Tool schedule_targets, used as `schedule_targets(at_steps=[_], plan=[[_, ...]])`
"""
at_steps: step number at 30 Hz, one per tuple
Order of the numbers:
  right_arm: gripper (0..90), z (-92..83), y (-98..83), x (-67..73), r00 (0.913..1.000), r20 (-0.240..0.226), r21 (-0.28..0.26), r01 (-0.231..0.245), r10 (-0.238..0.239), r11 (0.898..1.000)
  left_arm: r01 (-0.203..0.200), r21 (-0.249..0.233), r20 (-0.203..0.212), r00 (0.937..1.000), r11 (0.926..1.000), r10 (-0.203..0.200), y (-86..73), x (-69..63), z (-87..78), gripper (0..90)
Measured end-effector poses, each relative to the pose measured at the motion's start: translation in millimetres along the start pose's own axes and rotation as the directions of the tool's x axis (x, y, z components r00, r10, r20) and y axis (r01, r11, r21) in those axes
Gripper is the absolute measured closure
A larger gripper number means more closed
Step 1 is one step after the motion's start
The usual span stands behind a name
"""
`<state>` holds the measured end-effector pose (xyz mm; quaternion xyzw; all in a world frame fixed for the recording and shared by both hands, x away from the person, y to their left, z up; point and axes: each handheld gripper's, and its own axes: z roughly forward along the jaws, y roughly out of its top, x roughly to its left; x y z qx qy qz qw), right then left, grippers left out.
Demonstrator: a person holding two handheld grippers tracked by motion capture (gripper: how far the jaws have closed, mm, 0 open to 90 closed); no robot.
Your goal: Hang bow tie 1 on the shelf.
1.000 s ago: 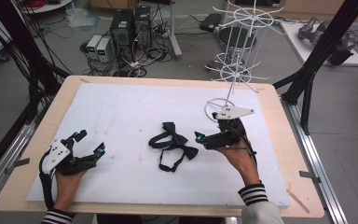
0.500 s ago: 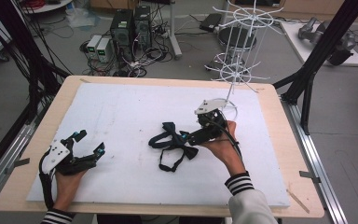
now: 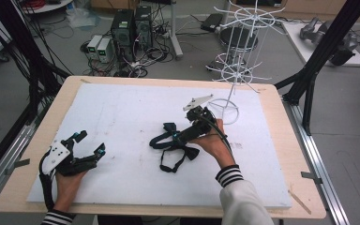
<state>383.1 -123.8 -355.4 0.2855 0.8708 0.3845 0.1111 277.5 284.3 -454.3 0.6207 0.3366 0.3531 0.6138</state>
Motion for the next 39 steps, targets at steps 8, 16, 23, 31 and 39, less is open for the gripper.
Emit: schedule_targets(at_steps=[8,16,23,31,39], plan=[[5.3,12.9,3.4,-1.4,0.9999,-0.011,0.074,0.001,0.0,0.997,-0.001,-0.003,0.002,1.0,1.0,0.001,-0.1,-0.1,-0.4,15.2],[6.6,24.8,5.8,-8.8,0.9978,0.0,0.141,-0.066,0.066,0.988,0.004,-0.007,0.0,1.0,1.0,-0.004,-0.2,0.2,-0.3,15.2],[8.0,36.8,14.1,-12.4,0.995,-0.016,0.206,-0.093,0.098,0.974,0.005,-0.004,0.0,1.0,1.0,-0.005,-0.2,0.5,-0.5,15.2],[15.4,46.0,20.1,-15.9,0.9941,-0.011,0.26,-0.102,0.108,0.96,0.006,-0.006,0.0,1.0,1.0,-0.006,-0.2,0.2,-0.4,15.2],[15.5,54.3,22.4,-17.1,0.9913,-0.004,0.309,-0.124,0.132,0.943,0.005,-0.005,0.0,1.0,1.0,-0.005,-0.2,0.5,-0.5,15.2]])
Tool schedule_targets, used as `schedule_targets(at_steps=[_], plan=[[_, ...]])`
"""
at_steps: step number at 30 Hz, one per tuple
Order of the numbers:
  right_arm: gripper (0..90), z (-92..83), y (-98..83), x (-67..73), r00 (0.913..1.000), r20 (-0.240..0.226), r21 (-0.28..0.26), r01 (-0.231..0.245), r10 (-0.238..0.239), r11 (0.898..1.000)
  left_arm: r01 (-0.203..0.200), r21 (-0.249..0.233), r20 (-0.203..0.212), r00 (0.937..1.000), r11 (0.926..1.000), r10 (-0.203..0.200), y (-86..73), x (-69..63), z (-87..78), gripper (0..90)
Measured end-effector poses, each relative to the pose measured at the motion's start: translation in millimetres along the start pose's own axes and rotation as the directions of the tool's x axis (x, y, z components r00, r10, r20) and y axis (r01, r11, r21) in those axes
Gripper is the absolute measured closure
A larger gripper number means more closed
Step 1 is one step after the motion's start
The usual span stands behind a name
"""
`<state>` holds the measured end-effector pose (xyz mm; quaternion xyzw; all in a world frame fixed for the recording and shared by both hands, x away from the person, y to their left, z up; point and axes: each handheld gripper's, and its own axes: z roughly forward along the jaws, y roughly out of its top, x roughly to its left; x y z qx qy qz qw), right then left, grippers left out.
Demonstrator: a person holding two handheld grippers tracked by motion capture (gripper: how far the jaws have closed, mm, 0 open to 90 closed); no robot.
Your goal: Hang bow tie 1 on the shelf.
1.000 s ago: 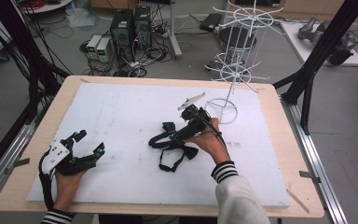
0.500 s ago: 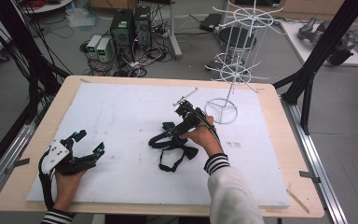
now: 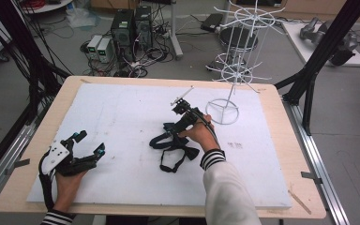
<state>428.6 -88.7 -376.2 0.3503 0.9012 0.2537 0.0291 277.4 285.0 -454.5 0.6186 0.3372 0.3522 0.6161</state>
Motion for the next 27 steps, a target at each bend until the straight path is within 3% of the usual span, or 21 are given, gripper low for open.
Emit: schedule_targets(at_steps=[11,27], plan=[[23.2,10.3,1.7,0.1,0.9989,0.017,0.051,-0.045,0.044,0.998,0.001,0.0,0.001,1.0,1.0,-0.001,0.0,0.1,0.0,15.3],[40.3,21.3,3.5,-1.6,0.998,0.02,0.099,-0.061,0.06,0.993,0.001,0.0,0.001,1.0,1.0,-0.001,0.0,0.1,0.0,15.3]])
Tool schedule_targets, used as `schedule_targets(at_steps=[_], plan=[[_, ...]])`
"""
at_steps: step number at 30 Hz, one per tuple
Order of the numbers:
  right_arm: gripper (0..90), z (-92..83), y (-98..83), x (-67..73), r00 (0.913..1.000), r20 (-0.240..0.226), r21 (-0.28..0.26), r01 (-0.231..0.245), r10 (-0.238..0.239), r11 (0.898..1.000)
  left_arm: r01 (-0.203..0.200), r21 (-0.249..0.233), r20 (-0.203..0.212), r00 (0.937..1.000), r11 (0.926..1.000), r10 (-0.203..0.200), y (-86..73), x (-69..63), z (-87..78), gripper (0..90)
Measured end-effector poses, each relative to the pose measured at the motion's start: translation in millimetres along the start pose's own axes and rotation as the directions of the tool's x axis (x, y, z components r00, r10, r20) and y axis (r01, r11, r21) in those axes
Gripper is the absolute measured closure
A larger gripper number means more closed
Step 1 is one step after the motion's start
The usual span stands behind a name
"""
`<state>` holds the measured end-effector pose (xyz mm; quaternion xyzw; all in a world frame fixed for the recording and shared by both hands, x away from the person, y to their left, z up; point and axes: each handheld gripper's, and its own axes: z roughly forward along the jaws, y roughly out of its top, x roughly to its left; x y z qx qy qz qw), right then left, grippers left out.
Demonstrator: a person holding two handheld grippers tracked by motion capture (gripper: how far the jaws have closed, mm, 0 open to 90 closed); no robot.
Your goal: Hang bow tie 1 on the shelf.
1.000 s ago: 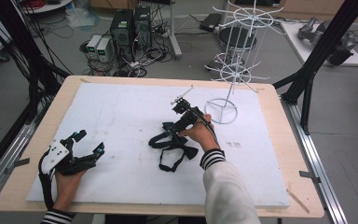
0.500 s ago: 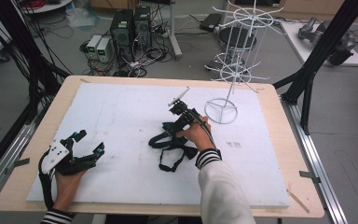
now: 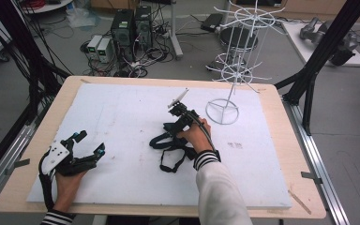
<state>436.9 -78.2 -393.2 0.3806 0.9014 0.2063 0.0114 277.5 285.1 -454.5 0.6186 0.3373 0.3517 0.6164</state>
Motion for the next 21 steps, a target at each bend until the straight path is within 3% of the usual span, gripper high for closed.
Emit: schedule_targets(at_steps=[6,12,21], plan=[[44.9,5.2,1.3,1.8,1.0,-0.002,0.024,-0.008,0.008,1.0,0.001,0.0,0.0,1.0,1.0,-0.001,0.0,0.0,0.0,15.3],[50.7,11.5,3.0,5.1,0.9997,0.024,0.047,-0.007,0.006,0.999,0.001,0.0,0.0,1.0,1.0,-0.001,0.0,0.0,0.0,15.3],[72.9,12.8,3.8,4.7,0.9992,0.038,0.076,-0.014,0.011,0.997,0.001,0.0,0.001,1.0,1.0,-0.001,0.0,0.1,0.0,15.3]])
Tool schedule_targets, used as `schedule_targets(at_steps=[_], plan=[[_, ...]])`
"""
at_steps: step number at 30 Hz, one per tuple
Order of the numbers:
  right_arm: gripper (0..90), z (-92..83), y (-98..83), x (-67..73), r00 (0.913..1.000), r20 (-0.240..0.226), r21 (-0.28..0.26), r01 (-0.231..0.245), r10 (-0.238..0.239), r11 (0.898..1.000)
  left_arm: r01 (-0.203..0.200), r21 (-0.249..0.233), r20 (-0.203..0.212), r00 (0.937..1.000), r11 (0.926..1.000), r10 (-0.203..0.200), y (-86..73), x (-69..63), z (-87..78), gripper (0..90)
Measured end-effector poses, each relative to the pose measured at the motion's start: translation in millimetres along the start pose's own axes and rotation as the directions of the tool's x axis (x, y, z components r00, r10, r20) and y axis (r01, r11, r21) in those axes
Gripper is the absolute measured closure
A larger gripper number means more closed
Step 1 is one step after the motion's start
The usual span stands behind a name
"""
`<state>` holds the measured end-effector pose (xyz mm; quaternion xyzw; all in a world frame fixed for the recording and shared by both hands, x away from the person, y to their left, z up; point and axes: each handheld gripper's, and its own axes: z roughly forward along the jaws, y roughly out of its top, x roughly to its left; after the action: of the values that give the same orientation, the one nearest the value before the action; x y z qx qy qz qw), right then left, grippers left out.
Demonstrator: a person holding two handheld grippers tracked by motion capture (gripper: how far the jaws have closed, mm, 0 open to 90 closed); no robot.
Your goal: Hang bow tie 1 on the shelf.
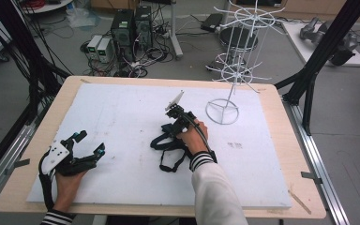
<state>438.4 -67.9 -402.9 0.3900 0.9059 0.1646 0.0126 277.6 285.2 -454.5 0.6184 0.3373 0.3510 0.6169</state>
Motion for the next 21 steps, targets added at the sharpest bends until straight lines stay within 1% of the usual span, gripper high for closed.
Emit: schedule_targets(at_steps=[2,3,5,10,17,21], plan=[[74.5,0.1,0.8,1.6,0.9998,0.014,0.005,0.011,-0.011,1.0,0.0,0.001,0.001,1.0,1.0,0.0,0.0,0.0,-0.1,15.3],[75.2,0.2,1.2,3.2,0.9999,0.015,0.01,0.007,-0.007,1.0,0.0,0.0,0.0,1.0,1.0,0.0,0.0,-0.1,0.0,15.3],[76.0,1.0,1.8,4.5,0.9995,0.027,0.012,0.015,-0.015,1.0,-0.001,0.0,0.0,1.0,1.0,0.001,0.0,-0.1,0.0,15.3],[76.3,-1.2,1.5,2.6,0.9999,0.01,0.006,-0.004,0.004,1.0,0.0,0.001,0.001,1.0,1.0,0.0,0.1,0.1,-0.1,15.3],[76.3,-9.7,0.3,3.8,0.9999,0.004,-0.036,-0.013,0.013,0.999,0.0,0.0,0.0,1.0,1.0,0.0,0.0,0.0,0.0,15.3],[76.3,-15.5,-1.0,5.7,1.0,0.003,-0.067,0.003,-0.002,0.998,0.0,0.0,0.001,1.0,1.0,0.0,0.0,0.0,0.0,15.3]])
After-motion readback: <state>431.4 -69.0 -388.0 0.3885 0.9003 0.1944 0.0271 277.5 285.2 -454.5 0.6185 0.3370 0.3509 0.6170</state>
